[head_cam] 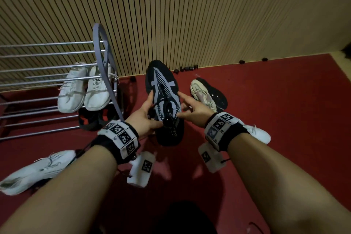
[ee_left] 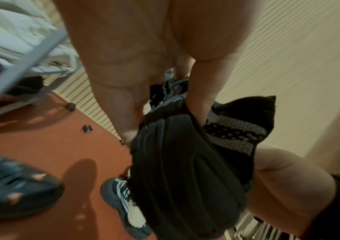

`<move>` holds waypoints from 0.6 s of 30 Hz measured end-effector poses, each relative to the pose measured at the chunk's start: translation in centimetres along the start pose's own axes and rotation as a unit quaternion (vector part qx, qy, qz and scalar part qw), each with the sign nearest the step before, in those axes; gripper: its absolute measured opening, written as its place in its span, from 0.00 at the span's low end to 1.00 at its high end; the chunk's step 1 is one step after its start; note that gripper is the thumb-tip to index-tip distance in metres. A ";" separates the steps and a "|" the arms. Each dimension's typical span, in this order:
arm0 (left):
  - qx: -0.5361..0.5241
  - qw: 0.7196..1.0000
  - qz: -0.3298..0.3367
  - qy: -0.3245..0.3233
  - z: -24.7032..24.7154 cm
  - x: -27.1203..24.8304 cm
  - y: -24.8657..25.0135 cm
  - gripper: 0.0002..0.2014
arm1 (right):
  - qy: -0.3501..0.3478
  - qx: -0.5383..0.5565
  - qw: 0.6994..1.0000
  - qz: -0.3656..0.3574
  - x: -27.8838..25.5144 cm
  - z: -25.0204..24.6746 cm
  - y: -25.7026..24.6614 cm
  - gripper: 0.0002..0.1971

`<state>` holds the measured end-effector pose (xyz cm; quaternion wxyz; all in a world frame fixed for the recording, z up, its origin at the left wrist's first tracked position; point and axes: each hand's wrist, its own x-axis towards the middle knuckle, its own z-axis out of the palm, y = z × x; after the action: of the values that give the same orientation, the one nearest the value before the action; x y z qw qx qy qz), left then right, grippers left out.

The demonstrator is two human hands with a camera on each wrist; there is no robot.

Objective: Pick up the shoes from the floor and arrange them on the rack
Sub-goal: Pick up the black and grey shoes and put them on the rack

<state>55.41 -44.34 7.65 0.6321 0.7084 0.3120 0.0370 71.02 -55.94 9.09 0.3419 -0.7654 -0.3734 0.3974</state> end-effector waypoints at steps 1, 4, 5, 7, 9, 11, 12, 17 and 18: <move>0.004 1.000 0.001 -0.003 -0.2 0.6 0.2 0.51 | 0.006 0.013 1.000 0.005 0.6 -0.2 0.3 0.40; 0.028 0.999 0.015 -0.016 -0.9 2.8 0.5 0.51 | 0.020 0.023 0.999 0.012 2.3 -0.7 1.1 0.40; 0.032 0.999 0.020 -0.018 -1.1 3.5 0.4 0.51 | 0.025 0.014 0.999 0.014 2.9 -0.9 1.2 0.40; 0.035 0.999 0.021 -0.035 -1.5 5.0 0.4 0.52 | 0.037 -0.001 0.999 0.023 4.0 -1.2 1.1 0.39; 0.046 0.997 0.029 -0.053 -2.0 6.5 0.6 0.52 | 0.049 -0.013 0.998 0.029 4.8 -1.5 0.6 0.38; 0.058 0.997 0.025 -0.046 -2.8 7.7 1.2 0.50 | 0.070 -0.015 0.997 0.039 5.2 -1.6 -0.2 0.37; 0.052 0.997 0.023 -0.046 -3.3 8.2 1.6 0.49 | 0.081 -0.013 0.996 0.039 5.5 -1.6 -0.7 0.37; 0.049 0.989 0.080 -0.112 -6.1 10.3 2.3 0.53 | 0.111 -0.065 0.991 0.047 7.3 -1.9 -3.2 0.37; 0.044 0.989 0.088 -0.112 -6.5 10.8 2.2 0.53 | 0.113 -0.072 0.990 0.049 7.8 -2.0 -3.5 0.37</move>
<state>61.99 -33.39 7.26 0.6253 0.7599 0.1775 -0.0009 74.87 -48.10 10.15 0.3057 -0.8457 -0.3216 0.2965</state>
